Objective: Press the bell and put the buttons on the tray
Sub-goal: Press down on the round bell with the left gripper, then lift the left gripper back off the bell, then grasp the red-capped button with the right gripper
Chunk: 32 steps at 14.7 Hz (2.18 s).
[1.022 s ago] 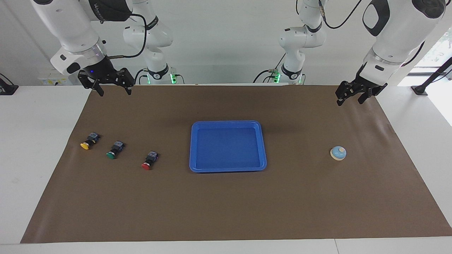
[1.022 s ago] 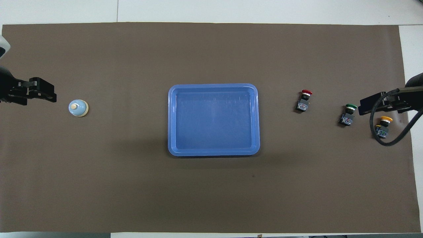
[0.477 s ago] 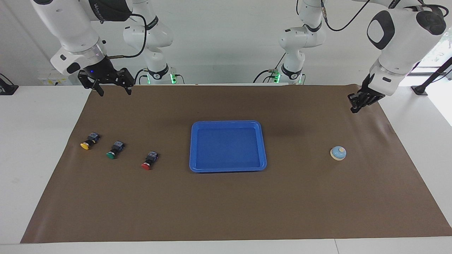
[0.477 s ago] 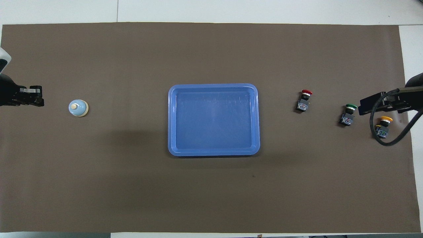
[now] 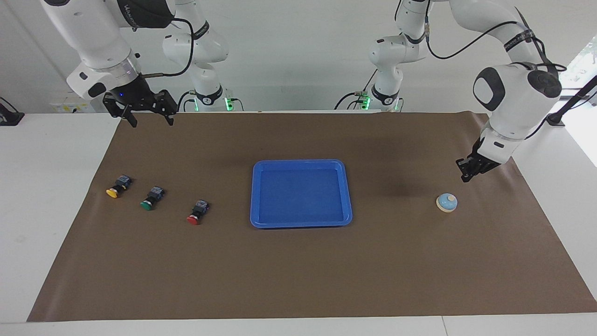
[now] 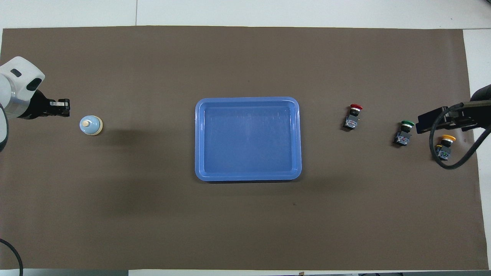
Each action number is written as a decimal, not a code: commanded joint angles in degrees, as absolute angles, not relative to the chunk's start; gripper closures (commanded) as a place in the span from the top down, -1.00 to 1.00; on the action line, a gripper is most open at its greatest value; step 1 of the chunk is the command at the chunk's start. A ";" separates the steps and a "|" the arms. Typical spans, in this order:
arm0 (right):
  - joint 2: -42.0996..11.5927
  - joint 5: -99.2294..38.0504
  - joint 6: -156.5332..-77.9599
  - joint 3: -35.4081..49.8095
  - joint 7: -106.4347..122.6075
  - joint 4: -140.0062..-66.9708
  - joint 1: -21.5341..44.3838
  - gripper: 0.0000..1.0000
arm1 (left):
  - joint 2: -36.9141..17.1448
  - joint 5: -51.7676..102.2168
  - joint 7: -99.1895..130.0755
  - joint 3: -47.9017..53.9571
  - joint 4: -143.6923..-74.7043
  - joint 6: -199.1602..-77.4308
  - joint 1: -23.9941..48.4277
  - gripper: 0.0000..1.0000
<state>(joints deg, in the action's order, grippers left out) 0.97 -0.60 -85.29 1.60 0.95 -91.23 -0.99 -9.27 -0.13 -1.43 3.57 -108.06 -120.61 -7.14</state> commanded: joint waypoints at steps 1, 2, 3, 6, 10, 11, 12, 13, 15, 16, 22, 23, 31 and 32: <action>1.41 -0.53 -84.64 2.37 2.46 -91.32 -2.20 1.00 | -8.00 0.62 -2.90 3.78 -112.57 -124.79 -8.69 -1.00; 1.32 -0.53 -84.73 2.37 2.46 -91.32 -2.28 1.00 | -7.74 0.62 -2.99 3.78 -114.50 -126.89 -8.79 -1.00; 1.41 -0.53 -84.73 2.29 2.46 -91.32 -2.37 1.00 | -8.00 0.62 -2.99 3.78 -115.83 -128.22 -8.79 -1.00; 1.32 -0.53 -84.64 2.37 2.55 -91.32 -2.29 1.00 | -9.75 0.62 -3.16 3.78 -116.80 -128.67 -8.00 -1.00; 1.41 -0.53 -84.64 2.37 2.55 -91.32 -2.29 1.00 | -12.21 0.62 -4.04 3.78 -116.98 -130.68 -8.17 -1.00; 1.41 -0.53 -84.64 2.37 2.46 -91.32 -2.29 1.00 | -12.65 0.62 -4.65 3.78 -116.98 -131.30 -8.26 -1.00; 1.41 -0.53 -84.64 2.37 2.46 -91.32 -2.29 1.00 | -13.53 0.62 -4.75 3.78 -116.98 -131.74 -8.26 -1.00; 1.41 -0.53 -84.64 2.37 2.55 -91.32 -2.29 1.00 | -13.80 0.62 -4.66 3.78 -117.07 -132.27 -8.00 -1.00; 1.41 -0.53 -84.64 2.37 2.55 -91.41 -2.29 1.00 | -14.50 0.62 -4.66 3.78 -117.16 -133.07 -7.91 -1.00; 1.41 -0.53 -84.64 2.37 2.55 -91.41 -2.29 1.00 | -14.41 0.62 -4.66 3.78 -116.46 -131.67 -8.00 -1.00; 1.41 -0.53 -84.64 2.37 2.64 -91.41 -2.37 1.00 | -12.05 0.70 -4.04 4.22 -101.72 -108.07 -6.77 -1.00; 1.41 -0.53 -84.64 2.29 2.64 -91.41 -2.29 1.00 | -11.87 0.96 -3.87 4.22 -99.17 -104.62 -6.59 -1.00; 4.82 -0.26 -94.80 2.37 -3.67 -101.74 0.61 1.00 | 1.14 -0.17 -1.76 5.01 -97.21 -87.46 -3.43 1.00; 5.36 -0.18 -97.62 2.37 -5.08 -104.47 1.05 1.00 | 1.14 -0.26 -1.58 5.01 -97.38 -87.54 -3.43 1.00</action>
<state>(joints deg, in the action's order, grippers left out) 1.77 -0.60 -91.42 1.83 -1.77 -96.09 0.23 0.15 -0.10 -2.65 5.51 -96.21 -88.78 -4.34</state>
